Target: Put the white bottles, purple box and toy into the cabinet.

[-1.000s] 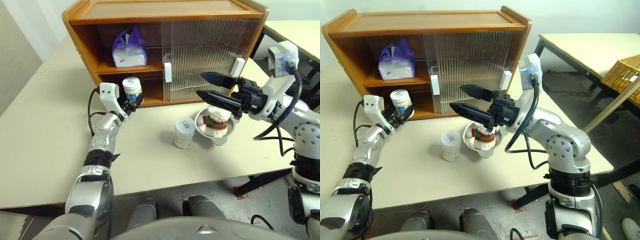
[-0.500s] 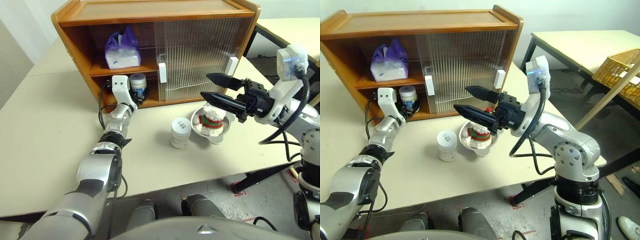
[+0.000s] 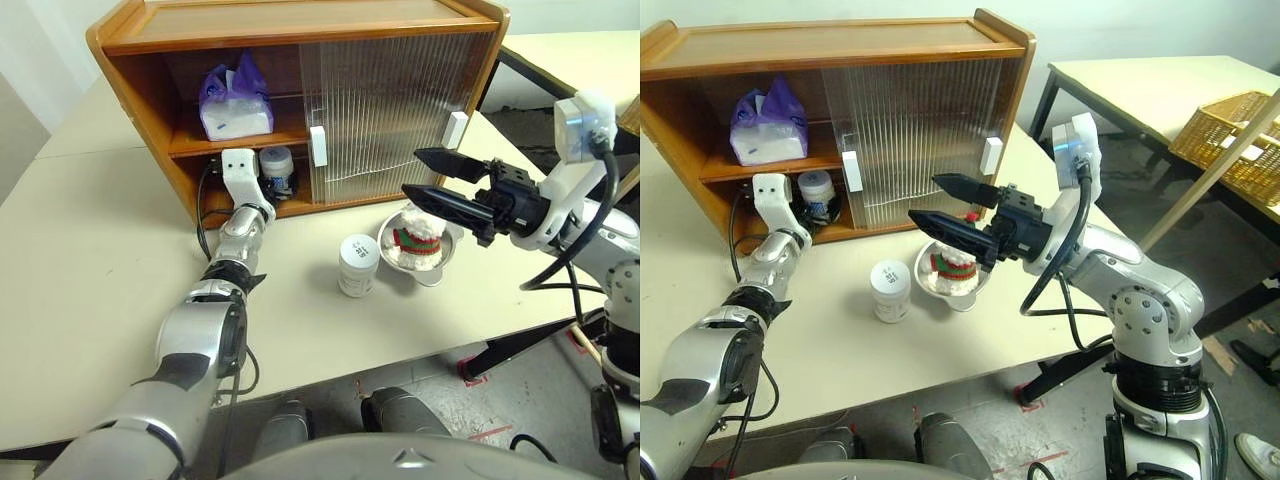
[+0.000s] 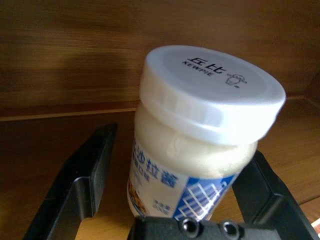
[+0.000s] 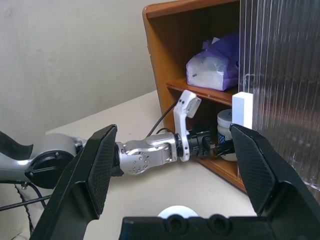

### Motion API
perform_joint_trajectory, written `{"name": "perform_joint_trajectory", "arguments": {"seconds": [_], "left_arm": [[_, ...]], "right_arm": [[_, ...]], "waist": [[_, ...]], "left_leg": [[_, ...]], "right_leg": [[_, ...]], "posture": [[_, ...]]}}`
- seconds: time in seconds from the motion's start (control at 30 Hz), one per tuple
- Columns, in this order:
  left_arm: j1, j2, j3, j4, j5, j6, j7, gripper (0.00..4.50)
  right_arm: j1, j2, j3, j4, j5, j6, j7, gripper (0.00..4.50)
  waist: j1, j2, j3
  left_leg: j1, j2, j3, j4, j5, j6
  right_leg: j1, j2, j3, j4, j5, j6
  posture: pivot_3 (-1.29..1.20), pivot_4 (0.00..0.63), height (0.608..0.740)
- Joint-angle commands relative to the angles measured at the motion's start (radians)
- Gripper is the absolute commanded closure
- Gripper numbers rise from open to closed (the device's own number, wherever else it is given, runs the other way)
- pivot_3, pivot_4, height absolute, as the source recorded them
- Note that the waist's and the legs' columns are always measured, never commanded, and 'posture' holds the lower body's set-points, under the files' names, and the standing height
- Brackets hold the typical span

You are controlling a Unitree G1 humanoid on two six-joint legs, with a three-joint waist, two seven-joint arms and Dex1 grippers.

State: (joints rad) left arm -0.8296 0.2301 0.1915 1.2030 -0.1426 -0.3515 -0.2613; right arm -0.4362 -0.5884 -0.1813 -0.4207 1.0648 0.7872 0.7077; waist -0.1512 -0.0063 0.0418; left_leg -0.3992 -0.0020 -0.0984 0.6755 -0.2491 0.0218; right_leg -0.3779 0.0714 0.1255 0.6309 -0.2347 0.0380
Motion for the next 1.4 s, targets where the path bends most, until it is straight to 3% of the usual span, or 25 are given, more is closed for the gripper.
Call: {"name": "perform_joint_trajectory", "arguments": {"seconds": [0.03, 0.4, 0.67, 0.77, 1.13, 1.4], "left_arm": [[0.047, -0.011, 0.032, -0.054, -0.03, -0.034, -0.023, 0.04], [0.288, -0.036, 0.032, -0.432, -0.107, 0.052, -0.116, 0.04], [0.376, -0.034, 0.045, -0.615, -0.114, 0.133, -0.051, 0.04], [0.381, -0.036, 0.05, -0.626, -0.103, 0.148, -0.004, 0.71], [0.203, -0.051, 0.035, -0.348, -0.021, 0.084, 0.123, 4.48], [0.054, -0.048, 0.039, -0.103, 0.008, 0.031, 0.175, 4.48]], "right_arm": [[-0.022, -0.001, 0.014, 0.011, 0.012, 0.012, 0.016, 0.0], [-0.048, 0.003, 0.027, 0.043, 0.001, 0.011, 0.045, 0.0], [-0.063, 0.011, 0.038, 0.062, -0.018, 0.003, 0.064, 0.0], [-0.063, 0.015, 0.039, 0.063, -0.022, 0.002, 0.066, 0.0], [-0.06, 0.009, 0.032, 0.052, -0.016, 0.007, 0.062, 0.0], [-0.044, 0.006, 0.024, 0.031, -0.009, 0.009, 0.048, 0.0]], "waist": [[0.001, 0.0, 0.0], [0.012, 0.001, 0.0], [0.029, 0.001, 0.0], [0.038, 0.001, 0.0], [0.062, 0.001, 0.001], [0.061, 0.001, 0.001]], "left_leg": [[0.0, -0.001, 0.0, 0.0, 0.0, 0.0], [0.0, -0.004, 0.0, 0.002, 0.0, 0.0], [0.0, -0.003, -0.001, 0.002, 0.0, 0.0], [0.0, -0.003, -0.001, 0.002, 0.0, 0.0], [0.0, 0.005, -0.002, 0.002, 0.002, 0.001], [0.0, 0.005, -0.001, 0.001, 0.002, 0.001]], "right_leg": [[0.0, 0.0, 0.0, 0.0, 0.0, 0.0], [0.001, -0.001, 0.0, 0.0, -0.004, -0.008], [0.001, -0.001, 0.0, 0.0, -0.003, -0.009], [0.001, -0.002, 0.001, 0.0, -0.003, -0.01], [0.0, -0.003, 0.004, 0.001, -0.001, -0.015], [0.0, -0.002, 0.003, 0.0, 0.0, -0.013]], "posture": [[-0.18, 0.053, 0.74], [-0.15, 0.054, 0.74], [-0.14, 0.048, 0.74], [-0.14, 0.047, 0.74], [-0.16, 0.049, 0.74], [-0.18, 0.05, 0.74]]}}
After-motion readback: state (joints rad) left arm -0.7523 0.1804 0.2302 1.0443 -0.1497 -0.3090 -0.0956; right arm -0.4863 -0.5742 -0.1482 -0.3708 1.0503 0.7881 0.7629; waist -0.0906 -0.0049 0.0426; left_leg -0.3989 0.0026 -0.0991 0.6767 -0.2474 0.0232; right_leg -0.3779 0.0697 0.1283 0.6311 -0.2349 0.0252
